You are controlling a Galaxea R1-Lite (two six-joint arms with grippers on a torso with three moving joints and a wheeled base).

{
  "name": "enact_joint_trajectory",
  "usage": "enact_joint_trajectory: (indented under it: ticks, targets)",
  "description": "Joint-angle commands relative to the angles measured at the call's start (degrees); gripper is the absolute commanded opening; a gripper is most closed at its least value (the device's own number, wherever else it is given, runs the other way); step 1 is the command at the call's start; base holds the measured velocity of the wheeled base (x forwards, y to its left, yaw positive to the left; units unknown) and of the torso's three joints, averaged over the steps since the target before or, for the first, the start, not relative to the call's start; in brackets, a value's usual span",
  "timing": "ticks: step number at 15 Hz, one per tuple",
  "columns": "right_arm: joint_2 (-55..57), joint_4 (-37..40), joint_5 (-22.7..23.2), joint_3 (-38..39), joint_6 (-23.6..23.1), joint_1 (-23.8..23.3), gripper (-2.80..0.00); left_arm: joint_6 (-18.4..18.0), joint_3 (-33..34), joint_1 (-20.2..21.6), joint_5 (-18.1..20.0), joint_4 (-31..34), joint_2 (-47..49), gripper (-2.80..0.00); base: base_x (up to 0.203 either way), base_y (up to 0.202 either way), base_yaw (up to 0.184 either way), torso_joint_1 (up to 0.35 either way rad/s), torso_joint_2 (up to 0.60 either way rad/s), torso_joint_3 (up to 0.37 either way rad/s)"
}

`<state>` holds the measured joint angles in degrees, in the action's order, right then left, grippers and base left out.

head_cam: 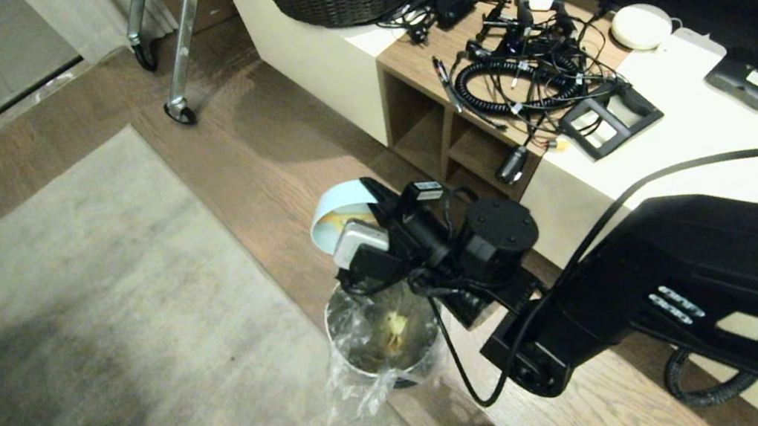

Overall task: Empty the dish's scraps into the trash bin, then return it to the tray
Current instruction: Pour the leftover food from the bowl into the trash can

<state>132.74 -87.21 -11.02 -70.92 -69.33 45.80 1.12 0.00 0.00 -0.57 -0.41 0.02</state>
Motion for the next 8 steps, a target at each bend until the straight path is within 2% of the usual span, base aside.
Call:
enact_joint_trajectory:
  ticks: [1, 8]
  targets:
    - [-0.81, -2.74, 1.81, 0.08, -1.09, -0.01, -2.80, 0.02, 0.00, 0.00, -0.04, -0.02, -0.02, -2.80, 0.000, 0.000, 0.000, 0.000, 0.00, 0.000]
    - [-0.99, -2.74, 7.93, 0.09, -2.65, -0.46, -2.80, 0.11, 0.00, 0.00, -0.04, -0.02, -0.02, -2.80, 0.000, 0.000, 0.000, 0.000, 0.00, 0.000]
